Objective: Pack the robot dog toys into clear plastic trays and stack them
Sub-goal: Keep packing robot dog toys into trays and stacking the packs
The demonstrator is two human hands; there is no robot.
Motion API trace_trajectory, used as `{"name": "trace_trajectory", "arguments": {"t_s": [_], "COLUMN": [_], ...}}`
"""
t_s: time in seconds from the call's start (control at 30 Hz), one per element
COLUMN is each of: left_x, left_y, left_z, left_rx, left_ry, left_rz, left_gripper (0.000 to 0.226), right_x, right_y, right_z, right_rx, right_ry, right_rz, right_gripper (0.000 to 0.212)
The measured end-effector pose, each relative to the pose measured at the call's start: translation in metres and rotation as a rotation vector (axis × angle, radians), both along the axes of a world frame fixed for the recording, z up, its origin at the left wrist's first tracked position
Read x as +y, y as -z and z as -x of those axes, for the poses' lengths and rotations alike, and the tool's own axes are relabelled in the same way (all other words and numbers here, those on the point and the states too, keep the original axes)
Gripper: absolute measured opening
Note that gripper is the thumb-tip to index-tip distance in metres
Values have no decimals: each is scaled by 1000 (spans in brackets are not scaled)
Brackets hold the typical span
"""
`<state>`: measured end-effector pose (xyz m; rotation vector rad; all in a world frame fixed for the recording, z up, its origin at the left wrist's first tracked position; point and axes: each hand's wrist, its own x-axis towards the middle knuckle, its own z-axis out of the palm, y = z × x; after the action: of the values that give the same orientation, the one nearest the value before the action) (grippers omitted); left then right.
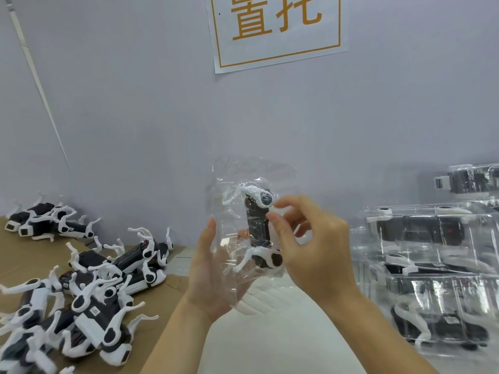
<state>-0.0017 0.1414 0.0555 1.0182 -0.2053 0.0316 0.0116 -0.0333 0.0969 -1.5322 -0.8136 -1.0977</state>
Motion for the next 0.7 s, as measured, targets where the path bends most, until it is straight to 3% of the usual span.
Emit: {"name": "trace_trajectory", "arguments": {"t_s": [0.1,0.23,0.7], "left_x": [-4,-8,-7], "left_y": [-1,-4,-10], "left_z": [2,5,8], "left_rx": [4,4,21], "left_ry": [-30,11,10], "left_rz": [-57,-87,-141], "left_gripper": [81,72,70], "right_x": [-3,-5,-8], "right_y": [-2,-2,-3], "right_z": [-2,-5,-6], "right_rx": [32,28,98], "right_ry": [27,99,90], "right_rz": [-5,46,87], "right_gripper": [18,15,14]}}
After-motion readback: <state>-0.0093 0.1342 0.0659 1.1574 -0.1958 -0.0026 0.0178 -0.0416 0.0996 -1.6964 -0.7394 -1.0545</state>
